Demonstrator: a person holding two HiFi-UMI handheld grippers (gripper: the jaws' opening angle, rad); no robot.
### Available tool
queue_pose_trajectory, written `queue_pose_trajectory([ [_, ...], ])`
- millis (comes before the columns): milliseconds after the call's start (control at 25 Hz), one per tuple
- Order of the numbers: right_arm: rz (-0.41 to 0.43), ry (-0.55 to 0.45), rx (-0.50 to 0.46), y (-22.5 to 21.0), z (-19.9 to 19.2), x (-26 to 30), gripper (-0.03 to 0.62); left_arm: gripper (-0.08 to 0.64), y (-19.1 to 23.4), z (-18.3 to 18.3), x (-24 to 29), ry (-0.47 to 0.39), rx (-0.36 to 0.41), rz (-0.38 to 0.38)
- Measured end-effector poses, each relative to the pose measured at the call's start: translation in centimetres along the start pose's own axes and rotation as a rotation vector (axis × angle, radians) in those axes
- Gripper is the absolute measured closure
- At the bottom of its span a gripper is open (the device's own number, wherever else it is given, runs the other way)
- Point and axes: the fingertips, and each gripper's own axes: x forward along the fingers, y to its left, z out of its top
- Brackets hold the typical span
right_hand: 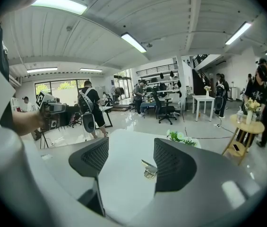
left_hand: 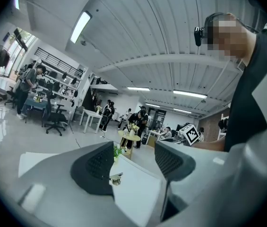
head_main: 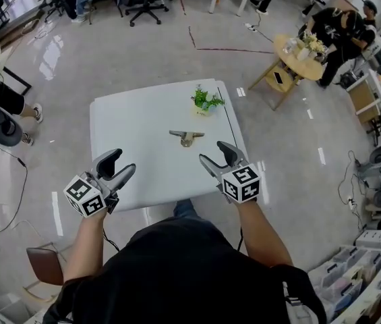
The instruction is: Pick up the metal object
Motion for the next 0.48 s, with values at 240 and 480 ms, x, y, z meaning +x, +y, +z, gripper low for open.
queue_pose_trajectory([
  [240,0.017,0.053,-0.006,-0.8,-1.0,2.8,0.265,0.304,2.3,-0.5,0.6,-0.012,-0.017,0.007],
  [480,0.028,0.114,-0.005,-2.2,-2.8,5.3,0.265,0.303,3.8,-1.2,1.0,-0.008,-0.047,0.030],
])
